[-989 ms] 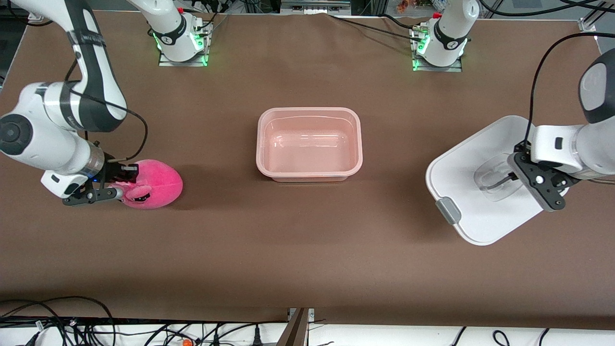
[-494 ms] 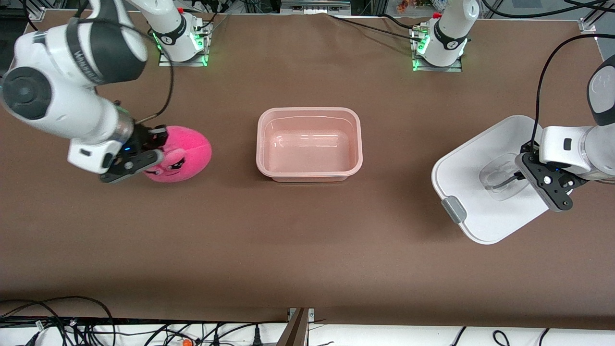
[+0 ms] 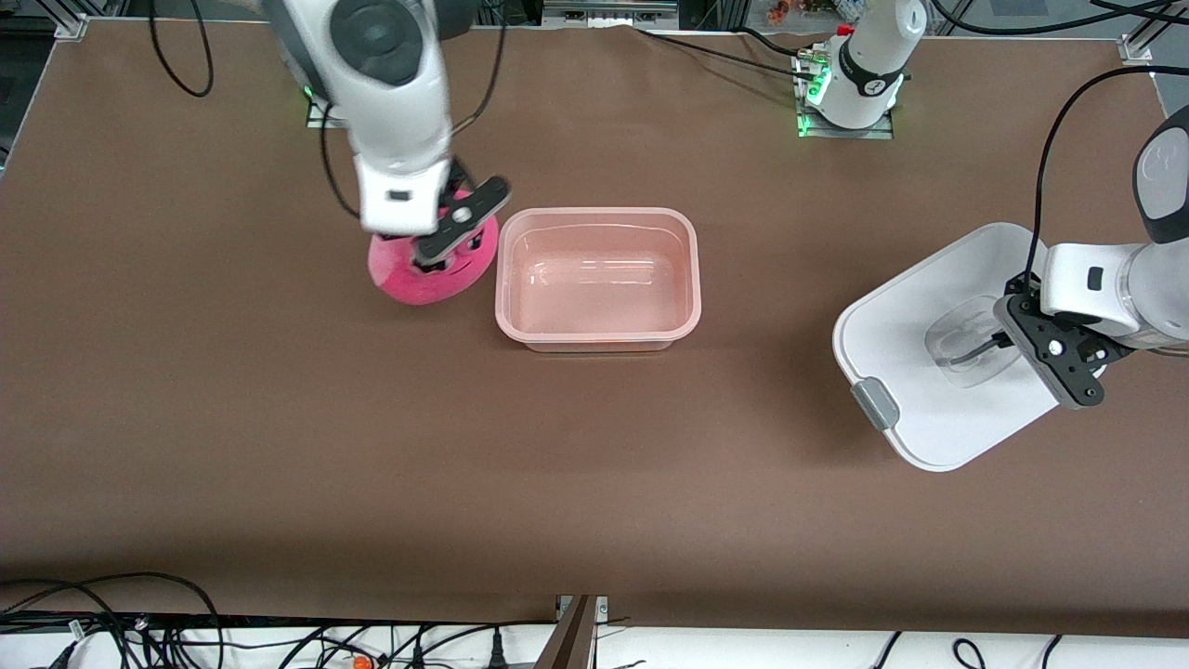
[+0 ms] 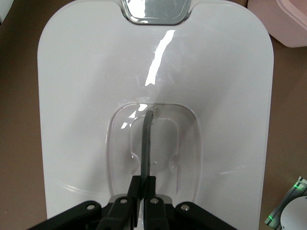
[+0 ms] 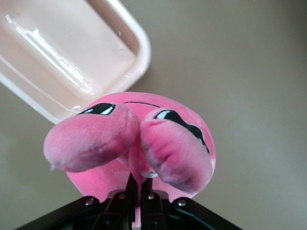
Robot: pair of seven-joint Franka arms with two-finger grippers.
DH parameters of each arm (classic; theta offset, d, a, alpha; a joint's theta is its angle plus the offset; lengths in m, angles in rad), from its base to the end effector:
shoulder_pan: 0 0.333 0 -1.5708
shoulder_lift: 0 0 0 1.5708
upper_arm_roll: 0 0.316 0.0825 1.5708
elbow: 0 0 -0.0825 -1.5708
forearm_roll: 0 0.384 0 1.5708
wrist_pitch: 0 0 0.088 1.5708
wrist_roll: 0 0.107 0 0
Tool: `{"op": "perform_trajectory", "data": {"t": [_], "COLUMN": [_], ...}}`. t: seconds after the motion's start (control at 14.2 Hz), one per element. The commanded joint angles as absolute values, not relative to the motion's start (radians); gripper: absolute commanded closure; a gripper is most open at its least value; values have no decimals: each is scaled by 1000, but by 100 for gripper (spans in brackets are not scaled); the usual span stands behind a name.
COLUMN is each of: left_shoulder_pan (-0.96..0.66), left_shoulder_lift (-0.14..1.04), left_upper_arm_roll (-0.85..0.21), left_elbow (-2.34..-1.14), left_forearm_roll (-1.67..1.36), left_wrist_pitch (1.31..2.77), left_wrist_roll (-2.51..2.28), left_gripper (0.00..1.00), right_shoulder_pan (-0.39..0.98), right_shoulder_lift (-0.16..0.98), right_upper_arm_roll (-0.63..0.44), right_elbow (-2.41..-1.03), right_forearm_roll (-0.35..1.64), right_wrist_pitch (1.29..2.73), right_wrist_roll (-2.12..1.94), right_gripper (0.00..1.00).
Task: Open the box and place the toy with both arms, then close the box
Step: 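Lower the pink plush into the pink box base with the right gripper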
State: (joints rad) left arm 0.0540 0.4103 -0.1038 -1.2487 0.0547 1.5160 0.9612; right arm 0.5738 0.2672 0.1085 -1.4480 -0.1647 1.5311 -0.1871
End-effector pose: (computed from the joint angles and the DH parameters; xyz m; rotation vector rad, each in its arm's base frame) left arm 0.6630 -0.0135 0.5208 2.7022 -1.4871 -0.2043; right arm 0.4988 0.3719 0.5229 2.6781 1.2554 -0.2130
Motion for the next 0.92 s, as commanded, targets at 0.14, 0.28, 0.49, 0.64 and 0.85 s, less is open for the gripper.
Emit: {"op": "perform_trajectory", "data": {"t": [0.14, 0.28, 0.49, 0.64, 0.85], "left_shoulder_pan": [67, 67, 67, 67, 67], "left_shoulder_lift": [399, 399, 399, 399, 399], "left_upper_arm_roll": [-115, -115, -115, -115, -117], "left_elbow": [-1253, -1253, -1253, -1253, -1253], "left_forearm_roll": [52, 52, 52, 51, 52], "left_wrist_pitch": [1508, 1508, 1508, 1508, 1508], "left_wrist_roll": [985, 985, 985, 985, 985], "left_gripper": [100, 100, 100, 100, 100], "right_shoulder_pan": [721, 752, 801, 842, 887], "right_shoulder_lift": [331, 376, 445, 480, 534], "right_upper_arm_roll": [97, 97, 95, 95, 95], "right_elbow": [-1378, -1341, -1284, -1258, -1243], "right_forearm_roll": [-228, -230, -236, -290, -359], "right_wrist_pitch": [1522, 1537, 1537, 1534, 1526], "right_wrist_roll": [-206, -218, -227, -230, -238], "right_gripper": [100, 100, 100, 100, 100]}}
